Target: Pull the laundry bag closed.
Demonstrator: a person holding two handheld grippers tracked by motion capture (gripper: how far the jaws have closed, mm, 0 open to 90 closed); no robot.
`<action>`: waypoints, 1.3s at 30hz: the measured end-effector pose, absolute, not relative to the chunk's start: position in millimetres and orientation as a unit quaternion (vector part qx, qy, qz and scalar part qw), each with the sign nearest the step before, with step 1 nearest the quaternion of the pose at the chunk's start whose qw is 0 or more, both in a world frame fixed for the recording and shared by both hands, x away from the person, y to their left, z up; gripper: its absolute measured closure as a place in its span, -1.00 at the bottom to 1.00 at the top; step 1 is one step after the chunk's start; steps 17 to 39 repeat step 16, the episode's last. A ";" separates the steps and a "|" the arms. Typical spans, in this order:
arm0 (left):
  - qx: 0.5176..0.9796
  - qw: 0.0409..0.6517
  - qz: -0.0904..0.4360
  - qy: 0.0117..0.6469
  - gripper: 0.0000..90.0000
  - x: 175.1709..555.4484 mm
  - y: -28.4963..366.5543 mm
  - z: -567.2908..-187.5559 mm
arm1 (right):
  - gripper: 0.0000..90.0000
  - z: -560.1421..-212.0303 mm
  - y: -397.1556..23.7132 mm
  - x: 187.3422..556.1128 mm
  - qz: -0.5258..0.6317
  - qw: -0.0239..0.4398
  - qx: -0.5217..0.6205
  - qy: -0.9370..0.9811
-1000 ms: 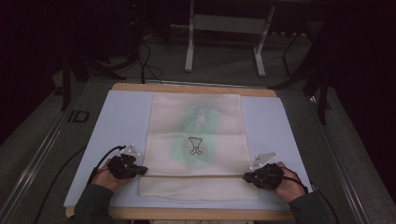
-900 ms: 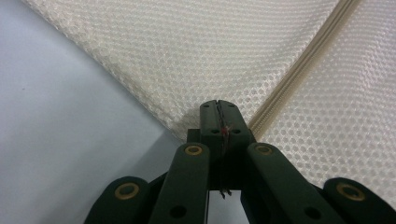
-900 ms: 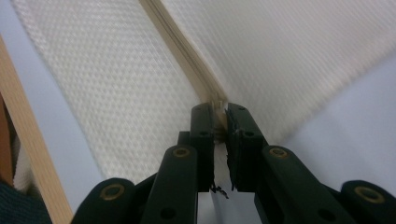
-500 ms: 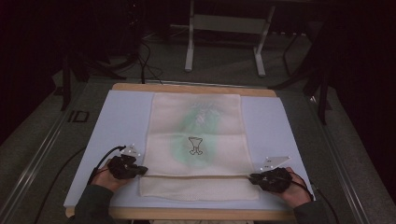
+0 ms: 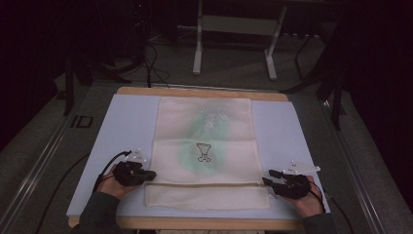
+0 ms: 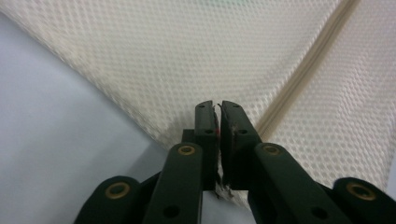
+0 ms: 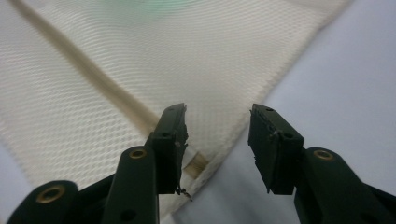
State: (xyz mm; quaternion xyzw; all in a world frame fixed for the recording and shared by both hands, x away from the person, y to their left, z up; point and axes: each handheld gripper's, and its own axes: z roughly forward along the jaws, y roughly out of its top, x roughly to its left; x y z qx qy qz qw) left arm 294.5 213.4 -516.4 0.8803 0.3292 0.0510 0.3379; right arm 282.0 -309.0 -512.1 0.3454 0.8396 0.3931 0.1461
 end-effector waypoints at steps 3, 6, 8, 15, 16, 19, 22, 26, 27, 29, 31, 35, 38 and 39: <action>0.872 0.347 0.073 0.339 0.80 295.2 216.0 -513.8 | 0.20 -513.9 -311.6 284.0 0.388 0.163 0.364 0.831; 0.864 0.350 0.095 0.350 0.74 295.9 219.2 -512.7 | 0.15 -515.2 -315.0 285.5 0.388 0.170 0.377 0.824; 0.859 0.352 0.106 0.356 0.69 296.1 220.4 -512.8 | 0.10 -516.3 -317.6 286.5 0.390 0.173 0.387 0.817; 0.847 0.344 0.141 0.379 0.43 300.4 225.5 -515.2 | 0.06 -525.4 -318.3 290.7 0.374 0.180 0.414 0.810; 0.842 0.340 0.157 0.389 0.38 301.8 226.7 -516.2 | 0.06 -526.1 -317.4 290.9 0.372 0.181 0.413 0.811; 0.842 0.340 0.157 0.389 0.38 301.8 226.7 -516.2 | 0.06 -526.1 -317.4 290.9 0.372 0.181 0.413 0.811; 0.842 0.340 0.157 0.389 0.38 301.8 226.7 -516.2 | 0.06 -526.1 -317.4 290.9 0.372 0.181 0.413 0.811; 0.842 0.340 0.157 0.389 0.38 301.8 226.7 -516.2 | 0.06 -526.1 -317.4 290.9 0.372 0.181 0.413 0.811; 0.842 0.340 0.157 0.389 0.38 301.8 226.7 -516.2 | 0.06 -526.1 -317.4 290.9 0.372 0.181 0.413 0.811; 0.842 0.340 0.157 0.389 0.38 301.8 226.7 -516.2 | 0.06 -526.1 -317.4 290.9 0.372 0.181 0.413 0.811; 0.842 0.340 0.157 0.389 0.38 301.8 226.7 -516.2 | 0.06 -526.1 -317.4 290.9 0.372 0.181 0.413 0.811; 0.842 0.340 0.157 0.389 0.38 301.8 226.7 -516.2 | 0.06 -526.1 -317.4 290.9 0.372 0.181 0.413 0.811; 0.842 0.340 0.157 0.389 0.38 301.8 226.7 -516.2 | 0.06 -526.1 -317.4 290.9 0.372 0.181 0.413 0.811; 0.842 0.340 0.157 0.389 0.38 301.8 226.7 -516.2 | 0.06 -526.1 -317.4 290.9 0.372 0.181 0.413 0.811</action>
